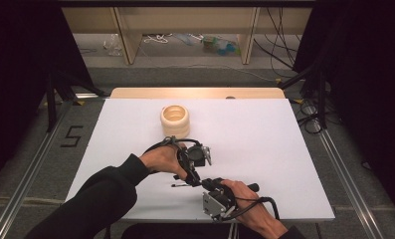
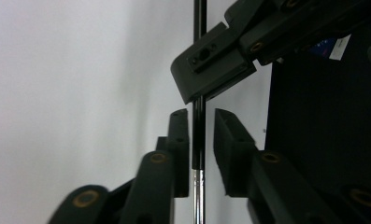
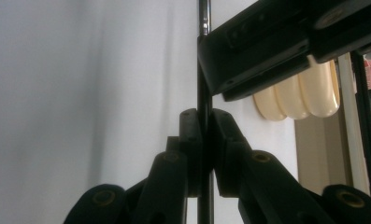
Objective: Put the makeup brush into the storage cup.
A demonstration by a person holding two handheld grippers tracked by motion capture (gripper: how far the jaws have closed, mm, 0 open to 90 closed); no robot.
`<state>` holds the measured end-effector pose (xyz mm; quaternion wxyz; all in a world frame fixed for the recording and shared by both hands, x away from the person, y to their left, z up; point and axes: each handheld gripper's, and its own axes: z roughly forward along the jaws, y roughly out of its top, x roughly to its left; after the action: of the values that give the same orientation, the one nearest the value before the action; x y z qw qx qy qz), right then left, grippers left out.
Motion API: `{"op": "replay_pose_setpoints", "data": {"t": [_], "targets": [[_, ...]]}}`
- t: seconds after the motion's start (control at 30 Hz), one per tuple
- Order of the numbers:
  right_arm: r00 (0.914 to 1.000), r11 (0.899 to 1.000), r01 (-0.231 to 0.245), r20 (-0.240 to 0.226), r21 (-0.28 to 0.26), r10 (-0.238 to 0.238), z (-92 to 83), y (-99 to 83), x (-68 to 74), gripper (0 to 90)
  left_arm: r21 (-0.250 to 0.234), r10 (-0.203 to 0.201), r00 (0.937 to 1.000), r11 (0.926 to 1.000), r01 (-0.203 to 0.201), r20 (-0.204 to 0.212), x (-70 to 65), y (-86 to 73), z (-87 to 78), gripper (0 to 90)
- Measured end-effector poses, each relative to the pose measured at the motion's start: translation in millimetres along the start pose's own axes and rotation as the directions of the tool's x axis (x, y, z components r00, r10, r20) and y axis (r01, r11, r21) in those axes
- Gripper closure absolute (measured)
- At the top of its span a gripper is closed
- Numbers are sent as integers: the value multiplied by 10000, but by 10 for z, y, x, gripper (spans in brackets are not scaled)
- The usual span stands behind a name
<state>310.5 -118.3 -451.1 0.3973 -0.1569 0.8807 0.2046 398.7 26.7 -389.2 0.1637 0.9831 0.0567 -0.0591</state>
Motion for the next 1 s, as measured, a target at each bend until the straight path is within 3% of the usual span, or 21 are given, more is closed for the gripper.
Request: {"op": "replay_pose_setpoints", "data": {"t": [0.1,0.2,0.23,0.27,0.33,0.37,0.4,0.43,0.47,0.5,0.53,0.57,0.6,0.63,0.7,0.73,0.8,0.83,0.93,0.97,1.0], "targets": [[9969,9969,-786,37,84,786,-24,-11,26,840,-251,-130,9994,9996,121,-334,13,-44,-61,650],[9940,9939,-1086,154,188,1084,-49,-54,12,840,-859,-364,9980,9958,318,-525,-4,-98,-138,574],[9929,9928,-1183,173,211,1179,-55,-71,5,840,-1474,-838,9950,9862,750,-544,-36,-113,-143,536],[9925,9925,-1211,178,187,1208,-60,-87,-8,840,-1597,-781,9950,9849,672,-631,-33,-129,-180,503],[9921,9921,-1244,152,180,1242,-67,-114,-24,841,-2170,-1107,9916,9716,939,-663,-54,-158,-223,446],[9902,9903,-1374,280,226,1368,-76,-122,-27,840,-2238,-968,9914,9718,749,-882,-48,-173,-253,428],[9933,9938,-1105,366,113,1100,-78,-133,-57,841,-2482,-1043,9888,9658,751,-1067,-53,-189,-266,405],[9871,9872,-1579,289,243,1572,-88,-140,-25,840,-2639,-1191,9860,9608,849,-1167,-59,-209,-280,388],[9909,9914,-1303,363,101,1298,-88,-147,-57,840,-2832,-1282,9828,9552,864,-1326,-64,-231,-293,371],[9899,9900,-1406,212,114,1403,-91,-157,-56,840,-3258,-1593,9775,9394,1071,-1380,-84,-255,-288,354],[9889,9894,-1451,341,99,1447,-94,-168,-68,840,-3397,-1605,9756,9350,1018,-1495,-89,-287,-301,337],[9906,9909,-1349,233,29,1348,-100,-182,-87,841,-3310,-1540,9756,9388,952,-1563,-86,-324,-333,320],[9879,9880,-1542,152,95,1541,-106,-202,-89,840,-3539,-1455,9739,9322,759,-1742,-68,-369,-350,305],[9864,9868,-1618,313,49,1616,-112,-222,-97,840,-3915,-1722,9681,9158,893,-1819,-62,-408,-366,294],[9882,9891,-1466,459,114,1459,-125,-268,-141,840,-4396,-1942,9593,8940,870,-2052,-37,-492,-399,275],[9675,9690,-2466,538,-130,2469,-107,-260,-98,840,-4698,-2162,9532,8777,950,-2112,-33,-530,-407,273],[9774,9790,-2039,594,81,2030,-136,-316,-156,840,-5277,-2610,9405,8421,1116,-2176,-29,-592,-388,263],[9789,9805,-1963,598,61,1956,-139,-333,-168,840,-5348,-2720,9367,8368,1171,-2204,-29,-620,-373,263],[9712,9748,-2227,909,158,2204,-163,-378,-183,840,-5548,-2904,9284,8235,1190,-2319,-35,-690,-338,255],[9722,9756,-2192,869,101,2175,-170,-401,-203,840,-5755,-3123,9200,8080,1261,-2369,-45,-708,-330,254],[9701,9743,-2249,974,146,2224,-178,-418,-206,840,-5807,-3269,9093,8045,1248,-2575,-60,-729,-331,253]]}}
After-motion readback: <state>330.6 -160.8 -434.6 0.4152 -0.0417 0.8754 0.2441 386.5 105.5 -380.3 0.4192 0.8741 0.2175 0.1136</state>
